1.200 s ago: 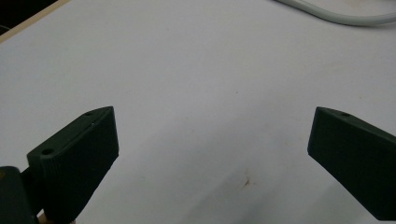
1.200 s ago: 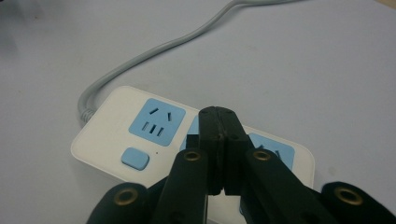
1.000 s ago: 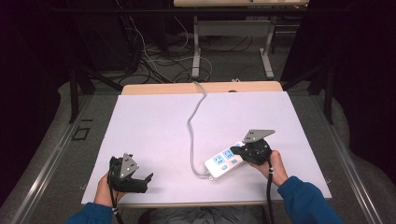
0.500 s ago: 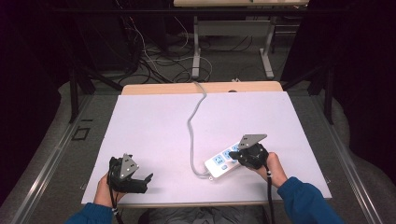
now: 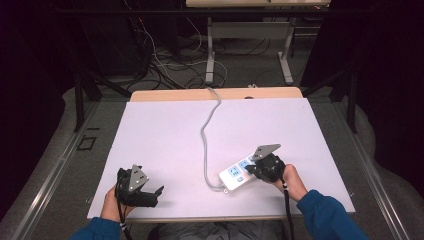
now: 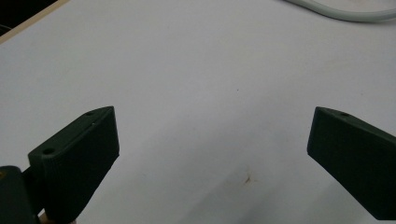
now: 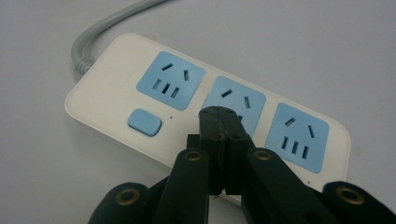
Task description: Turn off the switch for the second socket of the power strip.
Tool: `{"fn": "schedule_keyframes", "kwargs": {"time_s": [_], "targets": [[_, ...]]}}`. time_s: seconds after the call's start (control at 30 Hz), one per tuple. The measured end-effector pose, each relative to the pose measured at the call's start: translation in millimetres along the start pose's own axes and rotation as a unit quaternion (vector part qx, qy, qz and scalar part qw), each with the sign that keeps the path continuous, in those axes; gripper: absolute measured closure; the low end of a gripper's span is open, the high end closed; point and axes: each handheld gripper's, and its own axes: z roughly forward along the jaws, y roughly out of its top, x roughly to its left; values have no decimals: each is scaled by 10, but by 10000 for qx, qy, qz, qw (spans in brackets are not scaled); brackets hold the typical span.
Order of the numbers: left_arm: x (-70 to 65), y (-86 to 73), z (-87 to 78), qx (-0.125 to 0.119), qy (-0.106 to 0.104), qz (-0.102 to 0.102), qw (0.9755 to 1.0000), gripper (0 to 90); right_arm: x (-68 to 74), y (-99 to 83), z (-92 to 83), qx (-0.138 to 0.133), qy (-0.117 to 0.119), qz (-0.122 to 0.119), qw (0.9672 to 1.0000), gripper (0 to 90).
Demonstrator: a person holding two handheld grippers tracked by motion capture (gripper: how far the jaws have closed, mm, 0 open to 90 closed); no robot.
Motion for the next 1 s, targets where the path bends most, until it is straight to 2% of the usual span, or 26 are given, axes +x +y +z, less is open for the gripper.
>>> {"fn": "schedule_keyframes", "kwargs": {"time_s": [0.23, 0.47, 0.53, 1.0], "targets": [[0, 0, 0, 0, 5, -15, 10000, 21, -6, -5, 1, 102, 43, 117, 9999, 900], [0, 0, 1, -11, -8, -18, 10000, 21, -21, -20, 8, 16, 75, 157, 9998, 900], [1, 0, 2, -16, 6, -26, 10000, 21, -25, -26, 7, 6, 53, 233, 9997, 900], [-3, 3, 1, 8, 10, 14, 10000, 22, -5, -28, -3, 58, 18, 224, 9997, 900]]}}
